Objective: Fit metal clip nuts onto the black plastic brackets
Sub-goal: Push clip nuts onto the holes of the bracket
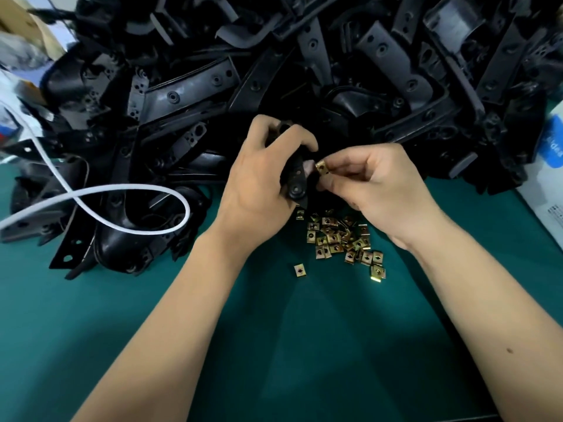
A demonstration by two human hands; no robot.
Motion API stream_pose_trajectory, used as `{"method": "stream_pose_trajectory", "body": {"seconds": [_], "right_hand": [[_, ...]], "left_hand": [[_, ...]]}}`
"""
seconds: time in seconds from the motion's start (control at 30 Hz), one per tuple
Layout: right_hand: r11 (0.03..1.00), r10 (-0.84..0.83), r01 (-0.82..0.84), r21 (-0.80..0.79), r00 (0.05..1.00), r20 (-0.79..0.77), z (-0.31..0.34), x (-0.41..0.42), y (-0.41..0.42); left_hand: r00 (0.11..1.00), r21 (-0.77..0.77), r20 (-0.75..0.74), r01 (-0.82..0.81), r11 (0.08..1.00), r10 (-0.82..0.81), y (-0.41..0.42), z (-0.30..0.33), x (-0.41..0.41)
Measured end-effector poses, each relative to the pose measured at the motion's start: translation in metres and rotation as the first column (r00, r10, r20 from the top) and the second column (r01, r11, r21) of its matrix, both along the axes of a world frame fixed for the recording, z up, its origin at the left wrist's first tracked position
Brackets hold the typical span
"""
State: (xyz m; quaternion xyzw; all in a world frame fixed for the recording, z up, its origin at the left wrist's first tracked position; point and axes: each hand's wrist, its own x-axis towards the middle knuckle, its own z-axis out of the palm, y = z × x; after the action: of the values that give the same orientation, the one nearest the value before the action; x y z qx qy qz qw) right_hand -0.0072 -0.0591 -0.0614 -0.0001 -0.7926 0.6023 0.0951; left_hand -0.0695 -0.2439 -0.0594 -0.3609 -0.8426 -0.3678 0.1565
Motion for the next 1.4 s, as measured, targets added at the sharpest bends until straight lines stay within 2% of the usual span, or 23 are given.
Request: {"method": "stream_pose_trajectory", "body": {"seconds": [0.17, 0.3, 0.5, 0.67, 0.9, 0.97, 1.07, 1.2, 1.4], "right_hand": [[0.992, -0.004, 0.001, 0.125, 1.000, 0.027, 0.000, 0.001, -0.004], [0.999, -0.005, 0.003, 0.032, 0.998, 0.055, 0.002, 0.003, -0.007], [0.986, -0.028, 0.024, 0.167, 0.999, 0.020, 0.003, 0.003, -0.005], [0.998, -0.042, 0.046, 0.052, 0.996, -0.082, 0.004, 0.002, -0.001], [0.999, 0.034, -0.034, 0.002, 0.981, -0.189, 0.003, 0.003, -0.001], [0.998, 0.053, -0.057, -0.019, 0.985, -0.167, 0.004, 0.002, -0.001], [0.991, 0.102, -0.105, -0.081, 0.994, -0.049, 0.004, 0.003, -0.001], [0.985, 0.170, -0.167, -0.037, 0.980, 0.105, 0.004, 0.004, -0.003], [0.985, 0.153, -0.142, -0.099, 0.983, 0.106, 0.008, 0.005, -0.004]], "left_hand": [[0.991, 0.016, 0.014, 0.135, 0.991, -0.135, 0.003, -0.002, -0.001], [0.988, 0.007, 0.031, 0.149, 0.989, -0.149, 0.000, -0.005, -0.007], [0.983, -0.062, 0.120, 0.144, 0.988, -0.136, -0.010, -0.005, -0.015], [0.985, -0.082, 0.138, 0.114, 0.990, -0.102, -0.014, -0.005, -0.015], [0.983, -0.142, 0.182, 0.040, 0.989, -0.013, -0.009, -0.003, -0.006], [0.980, -0.162, 0.201, 0.046, 0.986, -0.013, -0.010, -0.002, -0.005], [0.983, -0.208, 0.185, 0.041, 0.977, -0.002, -0.013, 0.002, -0.006], [0.986, -0.253, 0.163, 0.066, 0.965, -0.025, -0.012, 0.013, -0.002], [0.982, -0.282, 0.178, 0.108, 0.953, -0.059, -0.011, 0.020, 0.006]]}}
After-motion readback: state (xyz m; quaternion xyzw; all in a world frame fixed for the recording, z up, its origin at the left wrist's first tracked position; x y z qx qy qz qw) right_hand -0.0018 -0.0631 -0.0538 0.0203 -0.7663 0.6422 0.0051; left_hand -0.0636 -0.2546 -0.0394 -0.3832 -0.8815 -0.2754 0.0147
